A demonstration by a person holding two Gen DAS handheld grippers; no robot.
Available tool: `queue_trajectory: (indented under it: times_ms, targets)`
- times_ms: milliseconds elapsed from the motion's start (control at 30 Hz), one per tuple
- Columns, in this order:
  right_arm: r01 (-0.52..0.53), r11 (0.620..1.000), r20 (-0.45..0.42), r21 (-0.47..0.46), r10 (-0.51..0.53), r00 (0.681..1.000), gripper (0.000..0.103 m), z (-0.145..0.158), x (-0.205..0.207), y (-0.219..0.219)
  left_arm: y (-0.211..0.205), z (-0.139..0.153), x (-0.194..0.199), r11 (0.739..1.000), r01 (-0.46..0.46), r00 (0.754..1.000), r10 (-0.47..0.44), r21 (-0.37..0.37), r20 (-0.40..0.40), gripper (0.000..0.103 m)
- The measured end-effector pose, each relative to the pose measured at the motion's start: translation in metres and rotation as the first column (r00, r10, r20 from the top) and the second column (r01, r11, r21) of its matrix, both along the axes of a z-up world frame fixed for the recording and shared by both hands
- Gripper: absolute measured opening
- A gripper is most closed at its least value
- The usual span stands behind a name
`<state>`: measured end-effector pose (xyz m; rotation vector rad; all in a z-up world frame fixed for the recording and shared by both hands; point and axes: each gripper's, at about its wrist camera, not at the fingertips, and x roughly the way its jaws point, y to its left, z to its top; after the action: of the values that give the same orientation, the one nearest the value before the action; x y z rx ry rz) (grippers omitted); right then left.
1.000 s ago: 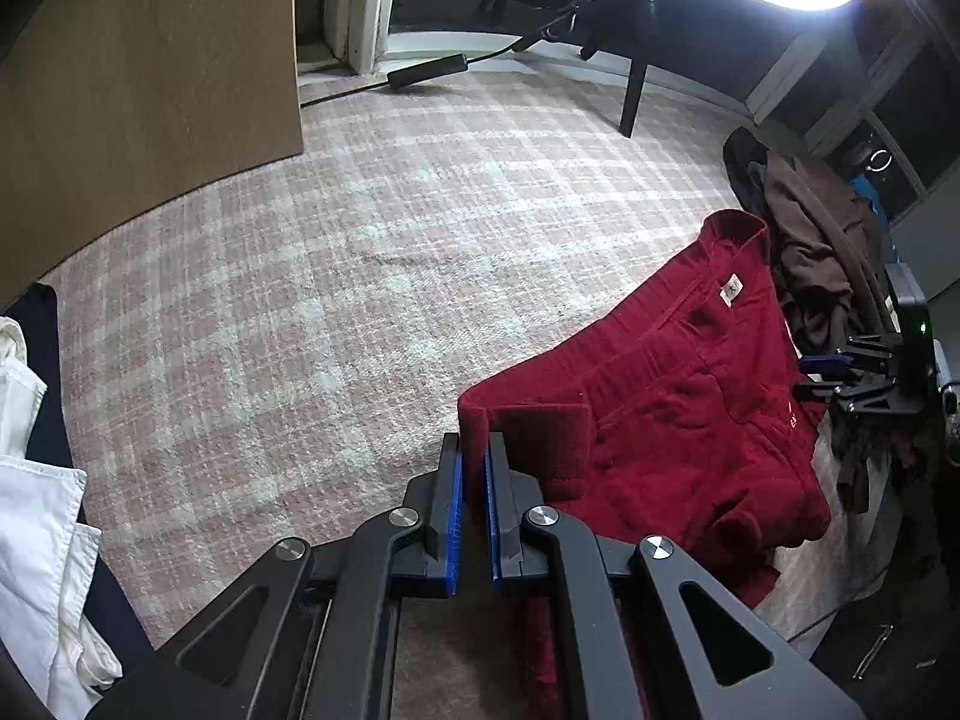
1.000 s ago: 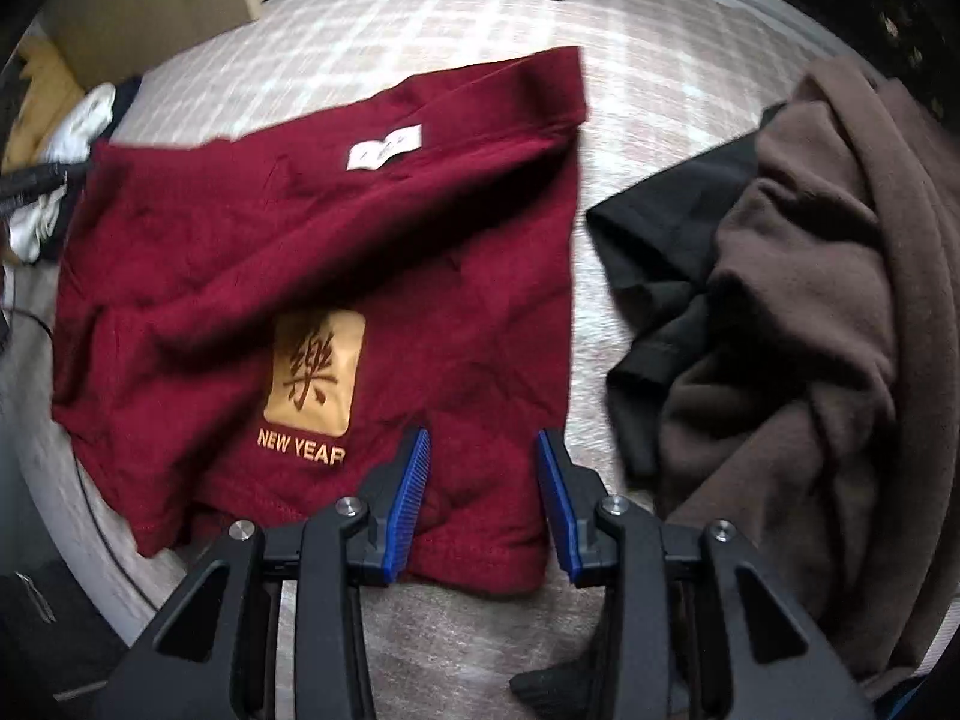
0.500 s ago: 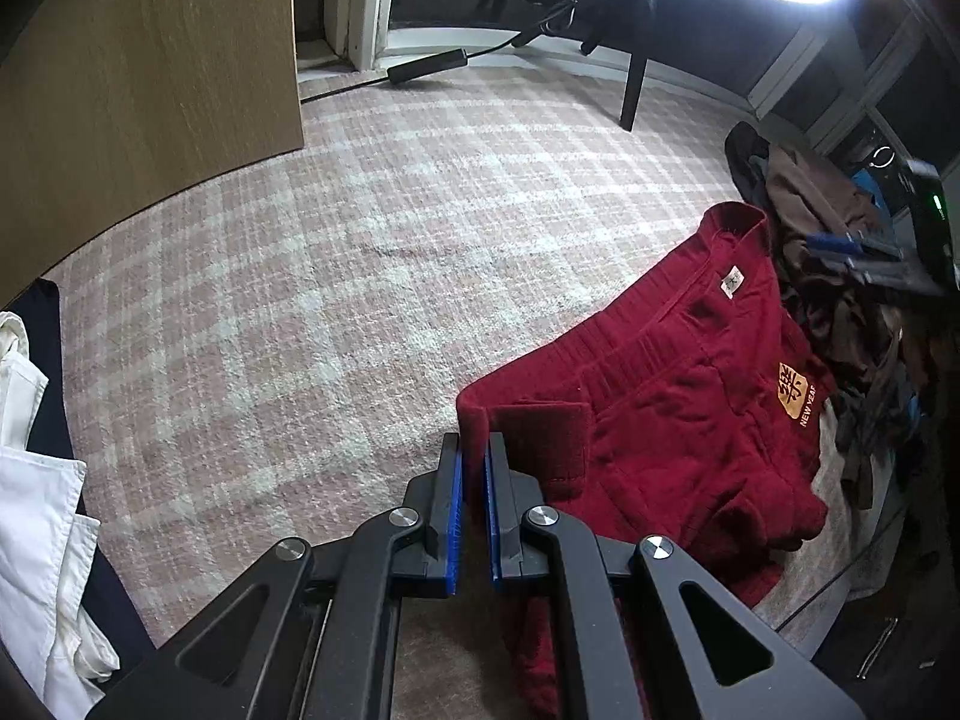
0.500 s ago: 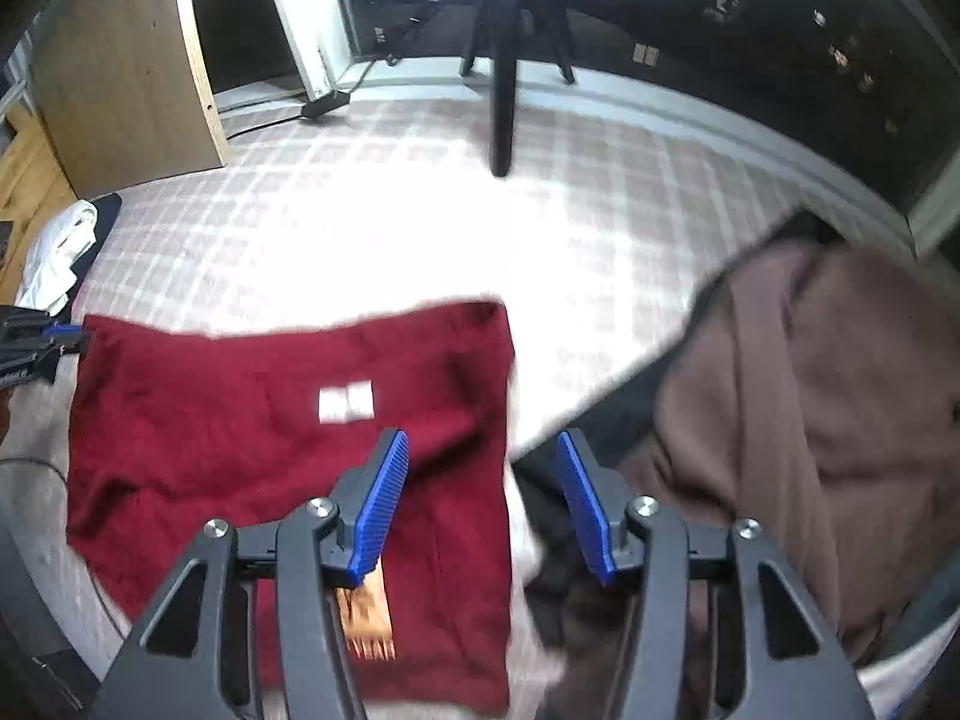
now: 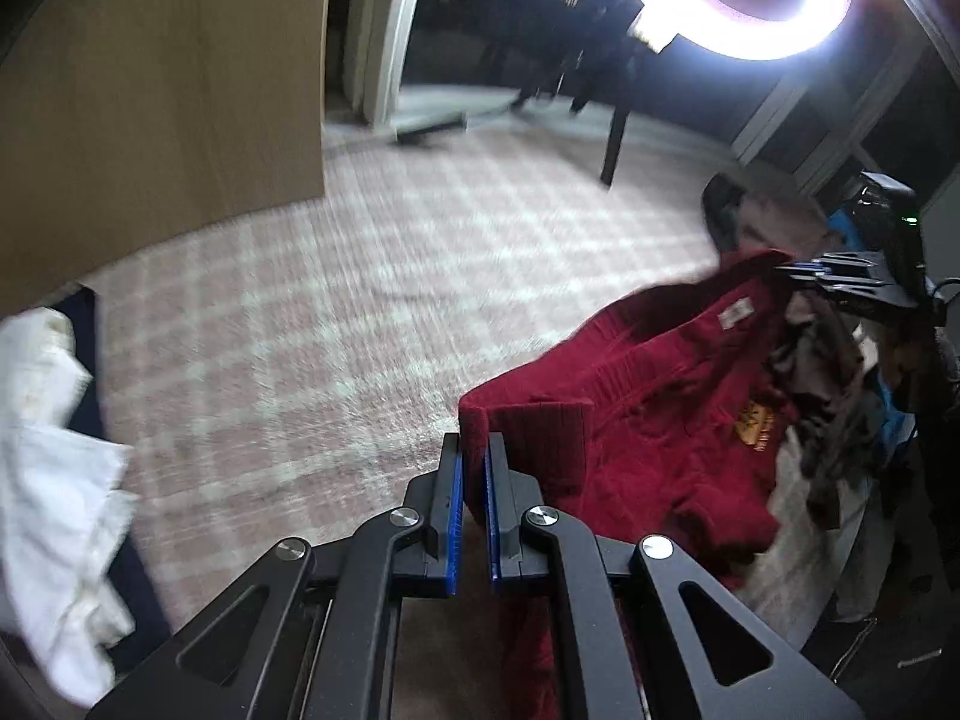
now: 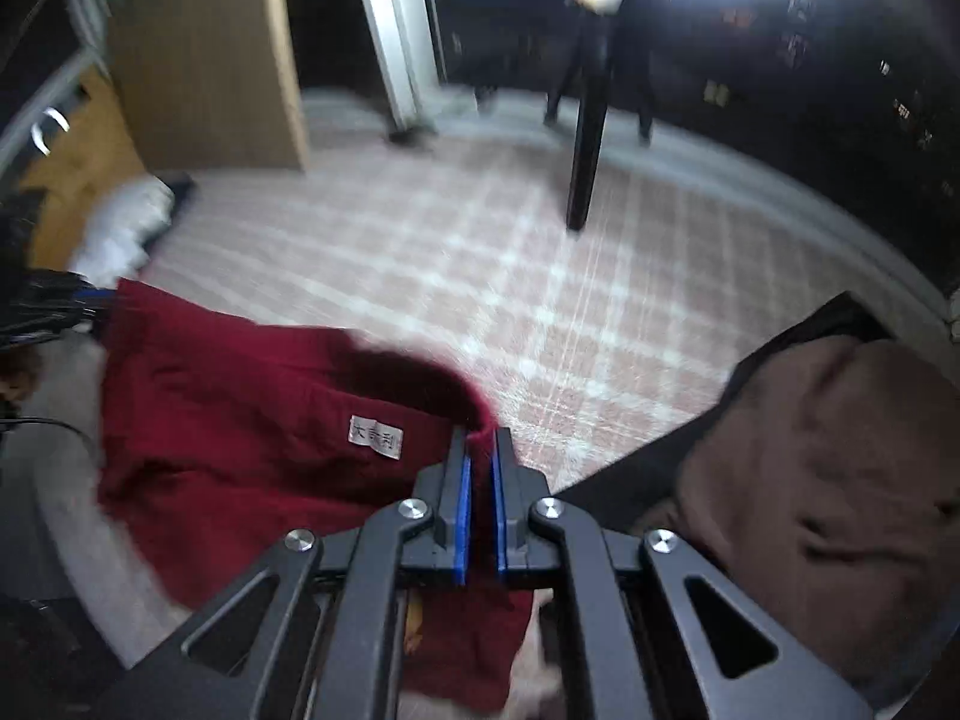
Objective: Fold clothes
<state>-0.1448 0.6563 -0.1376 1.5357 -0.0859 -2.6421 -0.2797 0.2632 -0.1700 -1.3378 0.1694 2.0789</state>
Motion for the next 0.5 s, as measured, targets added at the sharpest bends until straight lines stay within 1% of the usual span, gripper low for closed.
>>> queue_trajectory:
  times_ms: [100,200,333,433,500]
  targets:
    - [0.032,0.997,-0.121,-0.064,-0.04,0.992,0.006,0.054,0.034,0.006,-0.016,0.036,0.022,1.0,0.003,0.998,-0.001,0.022,-0.07,0.006]
    - [0.06,0.99,-0.226,-0.13,-0.089,0.97,0.006,0.097,0.068,0.007,-0.03,0.073,0.046,0.999,0.017,0.99,-0.01,0.048,-0.139,0.006]
    - [0.076,0.984,-0.307,-0.161,-0.123,0.944,0.006,0.135,0.117,-0.006,-0.046,0.118,0.083,0.996,0.053,0.977,-0.037,0.072,-0.21,0.006]
    - [0.064,0.98,-0.337,-0.188,-0.126,0.933,0.006,0.155,0.147,-0.017,-0.055,0.142,0.109,0.995,0.078,0.966,-0.062,0.054,-0.249,0.006]
    - [0.061,0.979,-0.349,-0.195,-0.127,0.928,0.006,0.162,0.161,-0.024,-0.063,0.156,0.122,0.995,0.092,0.963,-0.077,0.047,-0.259,0.006]
